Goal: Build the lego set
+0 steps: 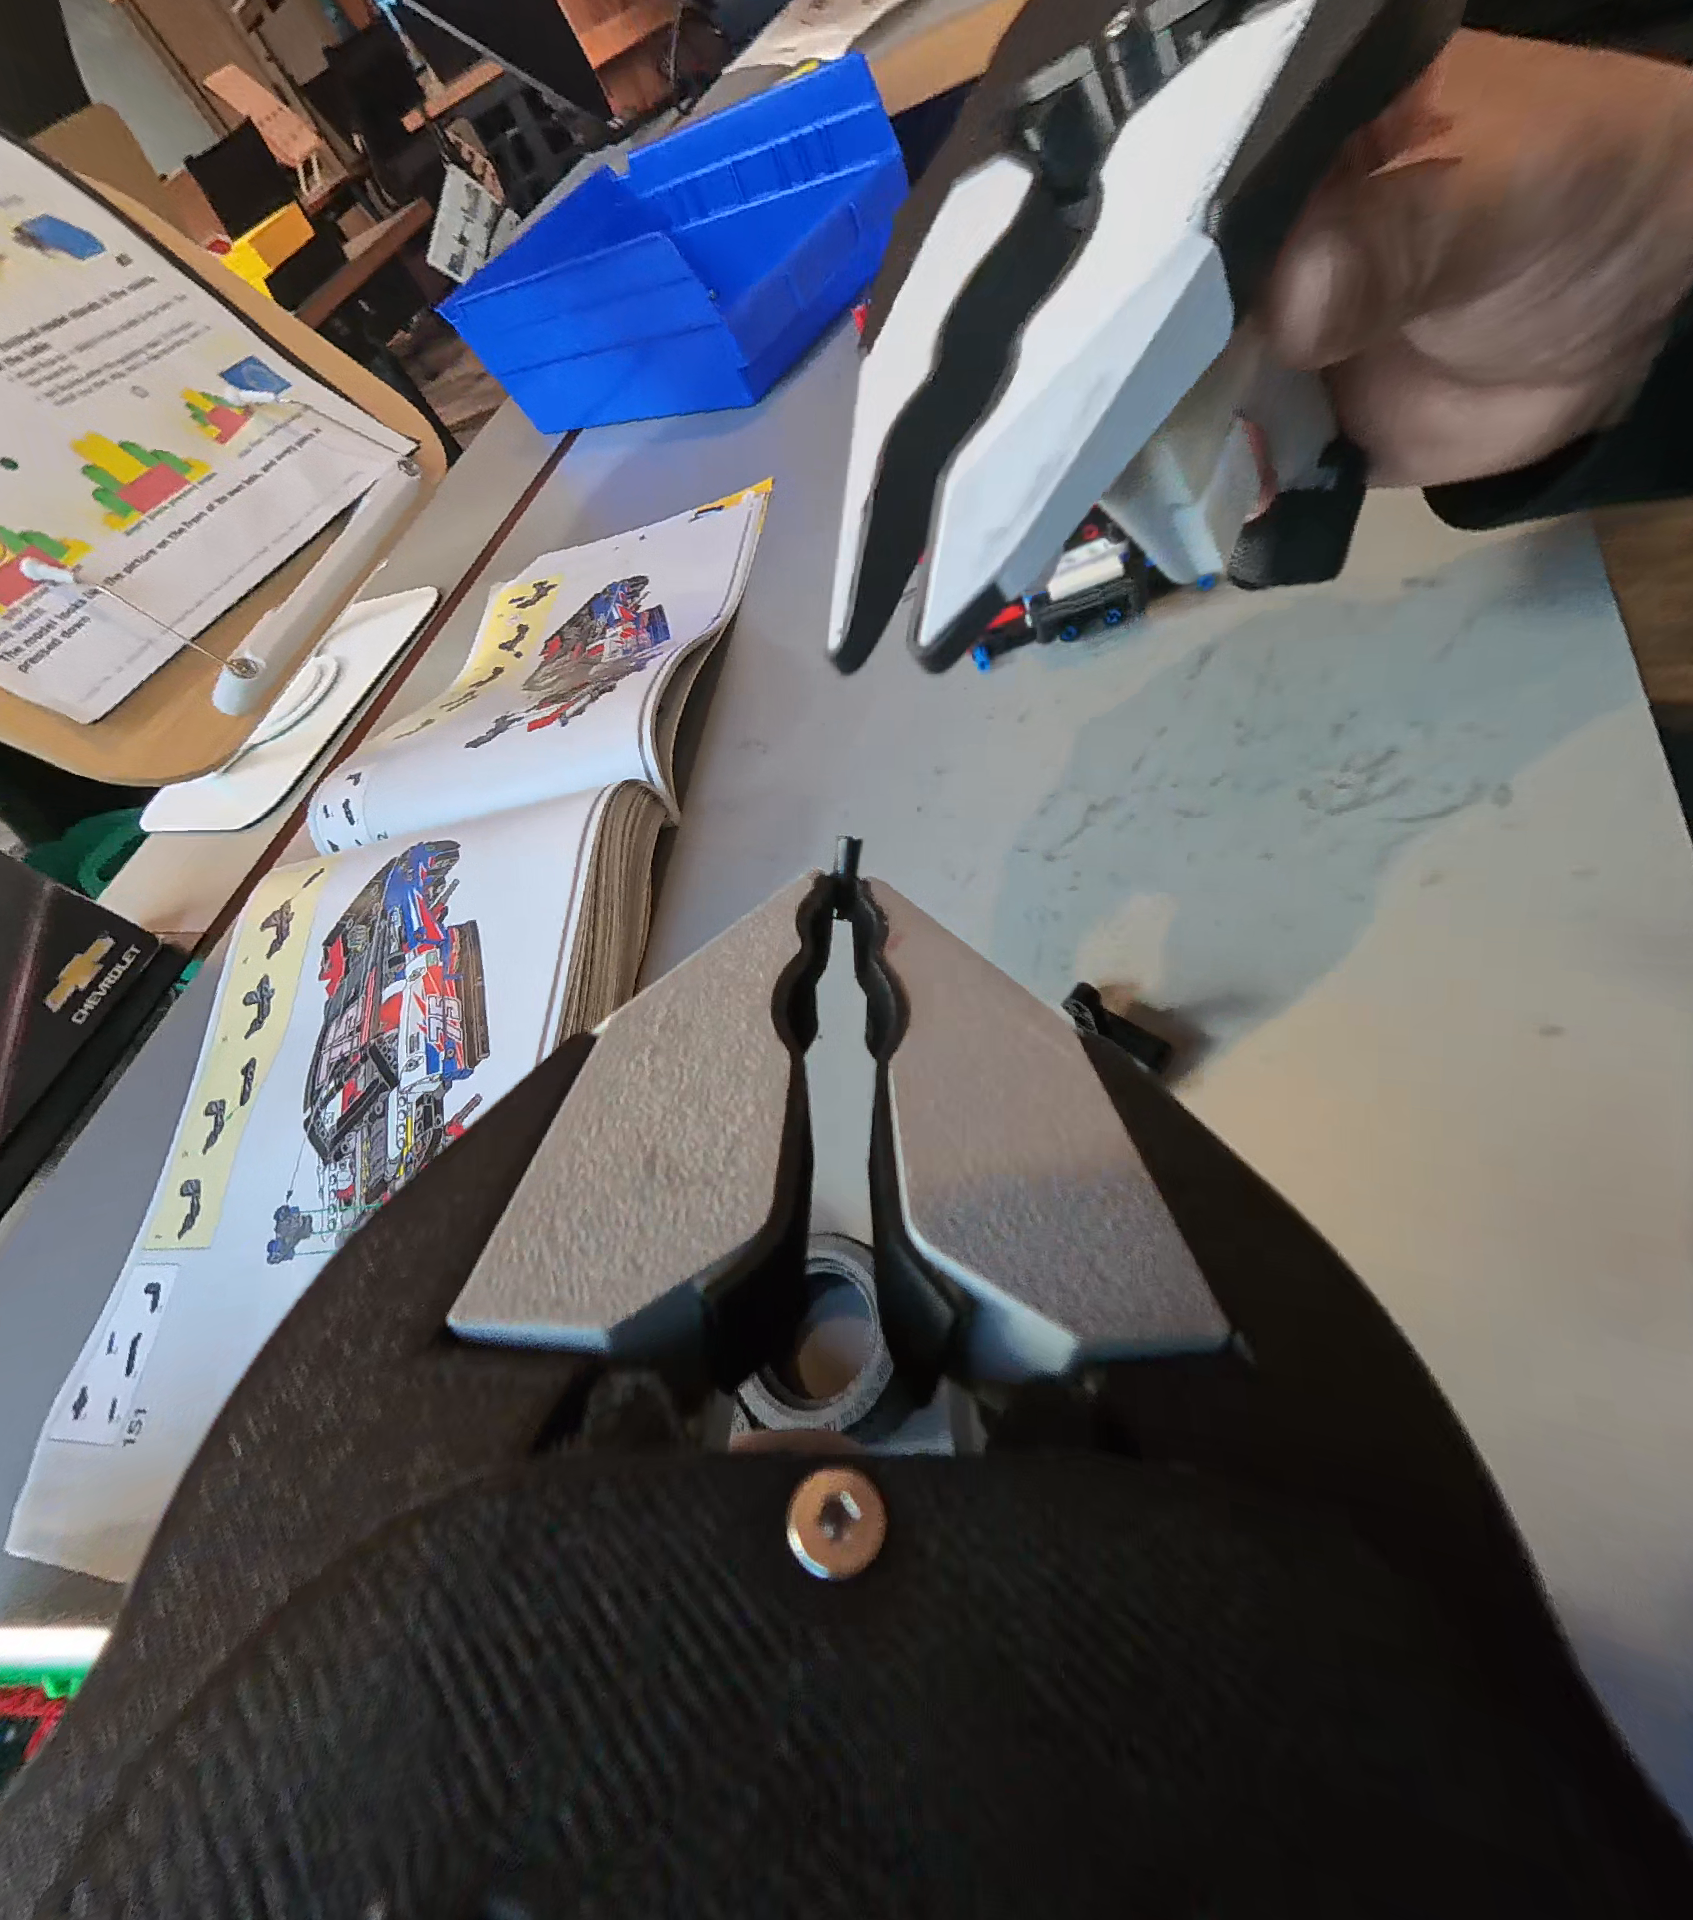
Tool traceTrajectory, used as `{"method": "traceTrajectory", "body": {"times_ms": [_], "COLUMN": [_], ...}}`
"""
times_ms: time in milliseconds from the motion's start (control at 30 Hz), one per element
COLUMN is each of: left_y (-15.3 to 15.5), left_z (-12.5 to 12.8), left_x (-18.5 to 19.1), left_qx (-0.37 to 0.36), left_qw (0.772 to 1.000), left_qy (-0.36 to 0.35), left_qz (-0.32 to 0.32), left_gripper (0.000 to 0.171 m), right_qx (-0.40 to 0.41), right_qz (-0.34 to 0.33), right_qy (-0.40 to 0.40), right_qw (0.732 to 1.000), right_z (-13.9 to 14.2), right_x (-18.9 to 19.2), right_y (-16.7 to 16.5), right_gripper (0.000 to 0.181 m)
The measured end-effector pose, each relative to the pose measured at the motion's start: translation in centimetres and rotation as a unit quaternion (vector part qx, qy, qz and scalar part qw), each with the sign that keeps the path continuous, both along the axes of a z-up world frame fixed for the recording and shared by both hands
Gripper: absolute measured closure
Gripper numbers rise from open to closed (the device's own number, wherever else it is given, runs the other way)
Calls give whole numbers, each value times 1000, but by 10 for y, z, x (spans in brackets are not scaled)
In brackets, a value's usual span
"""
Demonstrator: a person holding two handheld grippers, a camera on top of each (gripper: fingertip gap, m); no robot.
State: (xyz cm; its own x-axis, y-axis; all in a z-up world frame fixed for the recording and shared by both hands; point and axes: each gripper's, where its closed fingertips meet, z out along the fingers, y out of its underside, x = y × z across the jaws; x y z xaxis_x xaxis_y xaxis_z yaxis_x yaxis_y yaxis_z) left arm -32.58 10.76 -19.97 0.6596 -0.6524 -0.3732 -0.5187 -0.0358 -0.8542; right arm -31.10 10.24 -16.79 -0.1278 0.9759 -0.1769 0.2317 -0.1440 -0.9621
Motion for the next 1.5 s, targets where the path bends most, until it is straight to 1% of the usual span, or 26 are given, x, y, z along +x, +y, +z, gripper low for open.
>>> {"method": "traceTrajectory", "body": {"times_ms": [67, 100, 167, 267, 367, 433, 600, 867, 1100, 1300, 1400, 1500], "left_y": [0, 0, -1, -3, -6, -9, -14, -17, -18, -20, -21, -24], "left_z": [3, 5, 4, 0, -4, -5, -9, -16, -24, -23, -28, -29], "left_x": [0, 0, 1, 6, 10, 13, 19, 22, 24, 25, 27, 27], "left_qx": [1, 4, 9, 15, 25, 29, 34, 27, 14, -1, -57, -112], "left_qw": [1000, 1000, 1000, 1000, 999, 998, 996, 994, 993, 994, 995, 990], "left_qy": [-12, -14, -9, 12, 37, 46, 62, 80, 94, 74, 34, -8], "left_qz": [-1, -1, -4, -16, -26, -37, -58, -68, -75, -80, -80, -89], "left_gripper": [171, 171, 171, 171, 171, 171, 171, 171, 171, 171, 171, 168], "right_qx": [4, 0, -9, 10, 41, 64, 117, 154, 215, 249, 229, 191], "right_qz": [-13, -14, -9, 1, -5, -2, 33, 33, 35, 38, 32, 4], "right_qy": [-5, -12, -35, -57, -88, -102, -126, -149, -173, -185, -194, -228], "right_qw": [1000, 1000, 999, 998, 995, 993, 985, 976, 960, 950, 953, 955], "right_z": [-3, -7, -17, -26, -35, -38, -43, -48, -56, -59, -65, -82], "right_x": [3, 3, 1, -3, -5, -5, -3, 3, 3, 4, 7, 19], "right_y": [6, 7, 5, -2, -2, -2, -13, -13, -15, -15, -15, -6], "right_gripper": [164, 162, 162, 172, 173, 172, 174, 177, 177, 177, 177, 177]}}
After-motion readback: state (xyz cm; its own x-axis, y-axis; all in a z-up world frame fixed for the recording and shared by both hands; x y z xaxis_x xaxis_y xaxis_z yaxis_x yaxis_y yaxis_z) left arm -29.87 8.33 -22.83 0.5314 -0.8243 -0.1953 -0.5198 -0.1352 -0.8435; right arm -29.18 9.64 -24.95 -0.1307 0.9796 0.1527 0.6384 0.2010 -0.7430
